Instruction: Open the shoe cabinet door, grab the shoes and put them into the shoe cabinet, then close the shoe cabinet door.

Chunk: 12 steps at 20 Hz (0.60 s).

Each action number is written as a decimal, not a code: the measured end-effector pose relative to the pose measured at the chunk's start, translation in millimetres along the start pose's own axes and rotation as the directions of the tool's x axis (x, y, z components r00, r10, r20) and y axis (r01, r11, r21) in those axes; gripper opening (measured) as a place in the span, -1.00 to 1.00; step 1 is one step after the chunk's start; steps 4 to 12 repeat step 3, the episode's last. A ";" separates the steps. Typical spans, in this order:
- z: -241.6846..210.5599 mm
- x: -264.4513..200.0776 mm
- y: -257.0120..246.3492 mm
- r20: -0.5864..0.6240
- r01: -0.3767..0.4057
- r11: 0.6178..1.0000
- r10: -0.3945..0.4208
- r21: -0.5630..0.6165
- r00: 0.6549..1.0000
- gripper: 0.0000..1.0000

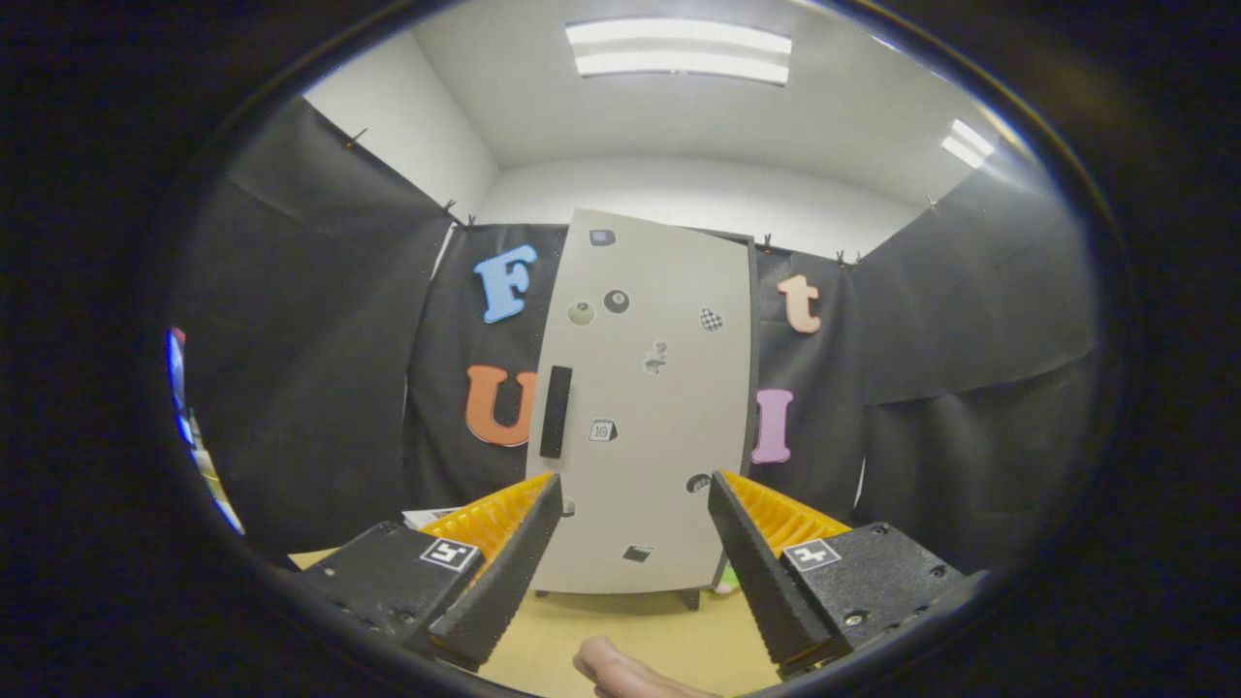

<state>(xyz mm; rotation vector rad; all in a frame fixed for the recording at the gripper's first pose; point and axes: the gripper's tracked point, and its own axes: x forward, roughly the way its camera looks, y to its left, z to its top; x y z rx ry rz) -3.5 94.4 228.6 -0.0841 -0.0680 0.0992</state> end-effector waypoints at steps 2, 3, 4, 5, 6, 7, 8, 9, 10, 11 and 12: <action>-4.0 1.6 -3.1 -0.006 0.001 1.000 -0.001 0.015 1.000 0.98; -7.0 2.3 -5.8 -0.010 -0.001 1.000 0.002 0.023 1.000 0.98; -7.0 2.3 -5.8 -0.010 -0.001 1.000 0.002 0.023 1.000 0.98; -7.0 2.3 -5.8 -0.010 -0.001 1.000 0.002 0.023 1.000 0.98; -7.0 2.3 -5.8 -0.010 -0.001 1.000 0.002 0.023 1.000 0.98; -7.0 2.3 -5.8 -0.010 -0.001 1.000 0.002 0.023 1.000 0.98; -7.0 2.3 -5.8 -0.010 -0.001 1.000 0.002 0.023 1.000 0.98; -7.0 2.3 -5.8 -0.010 -0.001 1.000 0.002 0.023 1.000 0.98; -7.0 2.3 -5.8 -0.010 -0.001 1.000 0.002 0.023 1.000 0.98; -7.0 2.3 -5.8 -0.010 -0.001 1.000 0.002 0.023 1.000 0.98; -7.0 2.3 -5.8 -0.010 -0.001 1.000 0.002 0.023 1.000 0.98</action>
